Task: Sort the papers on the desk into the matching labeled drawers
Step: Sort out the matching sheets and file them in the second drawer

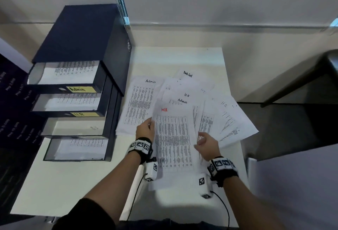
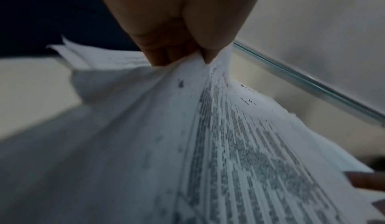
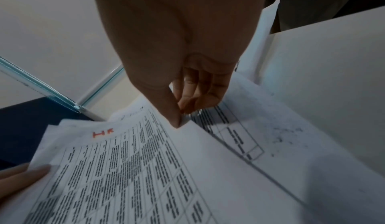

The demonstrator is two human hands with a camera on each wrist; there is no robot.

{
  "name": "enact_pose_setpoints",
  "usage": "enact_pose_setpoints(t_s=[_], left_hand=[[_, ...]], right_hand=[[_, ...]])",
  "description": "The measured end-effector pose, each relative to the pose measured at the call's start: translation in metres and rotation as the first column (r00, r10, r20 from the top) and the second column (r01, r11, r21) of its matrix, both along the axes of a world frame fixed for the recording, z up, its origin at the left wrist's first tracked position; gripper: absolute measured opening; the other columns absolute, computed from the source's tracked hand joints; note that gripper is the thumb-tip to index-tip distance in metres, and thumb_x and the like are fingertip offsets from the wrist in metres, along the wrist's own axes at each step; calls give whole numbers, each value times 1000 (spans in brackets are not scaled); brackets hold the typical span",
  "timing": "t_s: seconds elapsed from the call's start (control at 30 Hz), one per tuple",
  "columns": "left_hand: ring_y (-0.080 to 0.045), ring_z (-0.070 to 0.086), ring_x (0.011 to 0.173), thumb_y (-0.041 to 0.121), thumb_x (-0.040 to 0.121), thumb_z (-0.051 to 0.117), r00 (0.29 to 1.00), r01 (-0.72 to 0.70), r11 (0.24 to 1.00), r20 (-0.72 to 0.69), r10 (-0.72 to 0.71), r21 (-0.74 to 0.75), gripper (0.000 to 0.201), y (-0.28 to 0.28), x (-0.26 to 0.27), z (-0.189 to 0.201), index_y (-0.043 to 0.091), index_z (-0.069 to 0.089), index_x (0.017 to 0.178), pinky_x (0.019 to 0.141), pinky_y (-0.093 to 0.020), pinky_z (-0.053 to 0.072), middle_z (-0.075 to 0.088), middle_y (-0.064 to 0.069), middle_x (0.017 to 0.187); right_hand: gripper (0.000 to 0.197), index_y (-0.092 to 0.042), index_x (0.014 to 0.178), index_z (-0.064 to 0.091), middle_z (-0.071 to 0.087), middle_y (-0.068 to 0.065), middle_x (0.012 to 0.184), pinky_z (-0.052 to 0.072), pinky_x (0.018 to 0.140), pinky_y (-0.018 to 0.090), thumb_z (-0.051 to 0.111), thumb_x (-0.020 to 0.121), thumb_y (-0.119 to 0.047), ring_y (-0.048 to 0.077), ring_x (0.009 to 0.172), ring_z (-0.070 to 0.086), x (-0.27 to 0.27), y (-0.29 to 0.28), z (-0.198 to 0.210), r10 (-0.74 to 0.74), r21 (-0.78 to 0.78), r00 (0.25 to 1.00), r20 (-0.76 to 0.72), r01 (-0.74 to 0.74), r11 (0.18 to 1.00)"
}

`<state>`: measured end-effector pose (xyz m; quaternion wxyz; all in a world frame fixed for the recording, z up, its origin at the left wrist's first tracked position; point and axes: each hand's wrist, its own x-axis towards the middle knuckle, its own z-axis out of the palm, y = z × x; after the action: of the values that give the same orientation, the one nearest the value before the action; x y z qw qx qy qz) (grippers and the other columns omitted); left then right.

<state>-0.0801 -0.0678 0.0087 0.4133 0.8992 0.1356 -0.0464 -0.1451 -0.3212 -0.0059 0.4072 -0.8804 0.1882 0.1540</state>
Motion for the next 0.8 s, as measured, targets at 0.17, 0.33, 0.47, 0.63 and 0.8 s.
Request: enact_pose_setpoints(t_s=[0.17,0.33,0.47,0.63,0.8], left_hand=[[-22,62,88,24,98,56,987,138,973,58,-151,183,28,11,5,3,10,68,119,77,-30,50,67,-8,105],[-11,57,72,24,96,61,989,86,996,118,-86,9,23,11,2,22,6,73,102,65,-17,48,67,0,86],[-8,44,55,22,100,54,982,158,961,143,-127,-225,23,8,4,54,21,64,80,52,-19,37,53,7,62],[0,48,63,15,101,52,929,259,876,353,-111,-407,27,-1,10,121,18,58,74,63,-18,40,54,18,64],[-3,67,88,14,92,66,882,339,823,457,-110,-457,9,2,4,158,21,65,97,78,-17,52,72,14,92]], right_hand=[[83,-16,148,34,63,-4,85,47,74,23,74,76,-8,11,77,61,7,9,-8,-6,32,1000,6,6,999],[106,-18,153,23,41,13,135,46,102,40,83,69,-38,27,116,54,11,6,-12,-14,-29,1000,24,15,999],[103,-24,145,35,46,2,137,46,104,43,85,61,-56,21,123,51,21,4,14,-27,169,992,120,7,986],[69,-16,135,44,59,4,134,46,106,46,79,80,-35,18,124,56,41,12,80,-203,504,937,283,35,863],[28,-22,113,55,68,-9,110,54,87,23,68,91,-11,4,103,66,35,22,134,-300,502,782,546,-19,865]])
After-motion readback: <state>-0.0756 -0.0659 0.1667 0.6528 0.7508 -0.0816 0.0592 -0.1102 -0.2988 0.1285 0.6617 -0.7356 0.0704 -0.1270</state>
